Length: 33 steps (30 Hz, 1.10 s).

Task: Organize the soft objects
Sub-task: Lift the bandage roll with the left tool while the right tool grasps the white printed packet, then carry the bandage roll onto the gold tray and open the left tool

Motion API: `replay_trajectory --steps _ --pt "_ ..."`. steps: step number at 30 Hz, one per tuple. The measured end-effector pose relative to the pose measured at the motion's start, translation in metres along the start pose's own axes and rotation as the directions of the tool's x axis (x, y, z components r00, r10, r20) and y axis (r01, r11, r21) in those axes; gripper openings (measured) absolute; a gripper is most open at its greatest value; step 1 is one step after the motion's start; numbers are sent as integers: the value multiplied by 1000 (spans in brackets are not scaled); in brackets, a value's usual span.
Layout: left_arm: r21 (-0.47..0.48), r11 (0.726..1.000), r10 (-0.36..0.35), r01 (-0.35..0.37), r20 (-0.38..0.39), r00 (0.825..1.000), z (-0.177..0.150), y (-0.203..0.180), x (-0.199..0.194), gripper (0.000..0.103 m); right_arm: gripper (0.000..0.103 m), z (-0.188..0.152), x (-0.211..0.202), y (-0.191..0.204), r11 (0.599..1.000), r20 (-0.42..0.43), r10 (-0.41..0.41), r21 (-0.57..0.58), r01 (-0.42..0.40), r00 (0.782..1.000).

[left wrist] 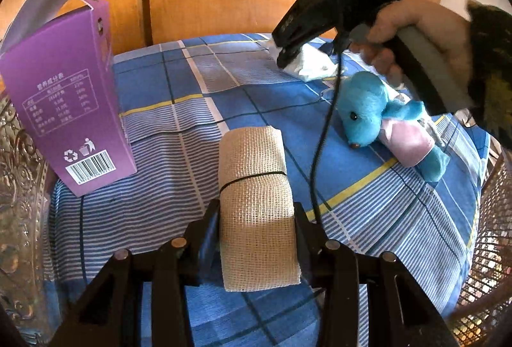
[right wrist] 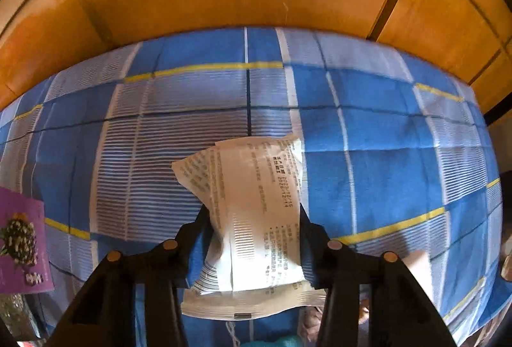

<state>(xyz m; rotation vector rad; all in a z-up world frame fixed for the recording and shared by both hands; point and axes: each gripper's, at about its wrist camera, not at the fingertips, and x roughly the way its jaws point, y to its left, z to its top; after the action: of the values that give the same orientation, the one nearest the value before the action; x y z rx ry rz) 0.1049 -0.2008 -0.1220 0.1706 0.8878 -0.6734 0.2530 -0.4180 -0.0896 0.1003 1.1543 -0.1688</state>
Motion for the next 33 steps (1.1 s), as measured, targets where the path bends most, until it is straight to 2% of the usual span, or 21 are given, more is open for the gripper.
replay_trajectory --steps 3,6,8,13,18,20,23,24,27,30,33 --pt "-12 1000 -14 14 2 1000 -2 2 -3 42 47 -14 -32 4 998 71 62 -20 -61 996" --pt "-35 999 -31 31 0 1000 -2 5 -6 42 47 -35 -63 12 988 95 149 -48 -145 984" --pt "-53 998 -38 38 0 999 -2 9 -8 42 47 -58 -76 13 974 73 224 -50 -221 972" --pt "-61 998 -33 33 -7 999 -8 12 -18 41 47 -112 -83 21 955 10 291 -54 -290 957" --pt "-125 992 -26 22 -35 999 -5 22 -32 41 47 -138 -69 38 968 -41 240 -73 -242 970" --pt "-118 993 -17 15 -16 1000 -4 21 -44 41 47 -141 -60 37 976 -50 210 -55 -213 976" --pt "-120 993 -18 22 28 999 2 19 -67 41 47 -147 -39 38 981 -125 189 -23 -193 974" --pt "-108 994 -16 21 51 999 5 17 -75 41 47 -147 -38 41 984 -115 171 -37 -176 979" --pt "-86 995 -37 44 87 996 21 9 -88 41 51 -149 -37 49 986 -107 137 -79 -146 985" --pt "-27 999 -35 38 110 993 43 -4 -90 41 51 -149 -36 46 986 -103 150 -63 -157 983" --pt "-16 999 -36 38 109 993 79 -5 -87 42 51 -145 -32 44 985 -100 154 -58 -161 983"
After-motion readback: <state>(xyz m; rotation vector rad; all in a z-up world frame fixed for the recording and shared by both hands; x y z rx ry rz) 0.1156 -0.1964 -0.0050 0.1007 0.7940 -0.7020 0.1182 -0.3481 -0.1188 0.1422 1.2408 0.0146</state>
